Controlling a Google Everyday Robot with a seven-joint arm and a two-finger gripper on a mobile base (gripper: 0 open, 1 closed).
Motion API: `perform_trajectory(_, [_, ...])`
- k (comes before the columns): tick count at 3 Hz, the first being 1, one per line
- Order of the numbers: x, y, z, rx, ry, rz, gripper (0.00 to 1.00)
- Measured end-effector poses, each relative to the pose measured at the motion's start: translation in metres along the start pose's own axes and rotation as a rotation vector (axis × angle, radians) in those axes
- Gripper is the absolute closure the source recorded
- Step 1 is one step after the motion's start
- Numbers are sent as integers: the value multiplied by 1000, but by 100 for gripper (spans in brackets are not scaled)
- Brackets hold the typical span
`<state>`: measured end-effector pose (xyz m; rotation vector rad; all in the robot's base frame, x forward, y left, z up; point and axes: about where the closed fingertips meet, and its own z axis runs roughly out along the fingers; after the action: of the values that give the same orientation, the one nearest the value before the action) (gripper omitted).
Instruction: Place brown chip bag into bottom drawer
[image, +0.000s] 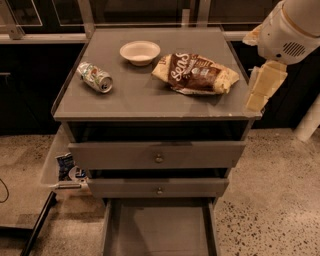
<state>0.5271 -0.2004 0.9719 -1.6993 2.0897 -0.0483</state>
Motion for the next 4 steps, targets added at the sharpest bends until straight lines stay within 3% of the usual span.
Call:
perform_trajectory(2, [-7, -12, 11, 18, -34, -3, 0])
perform_trajectory(4, [-31, -56, 53, 85, -160, -31, 0])
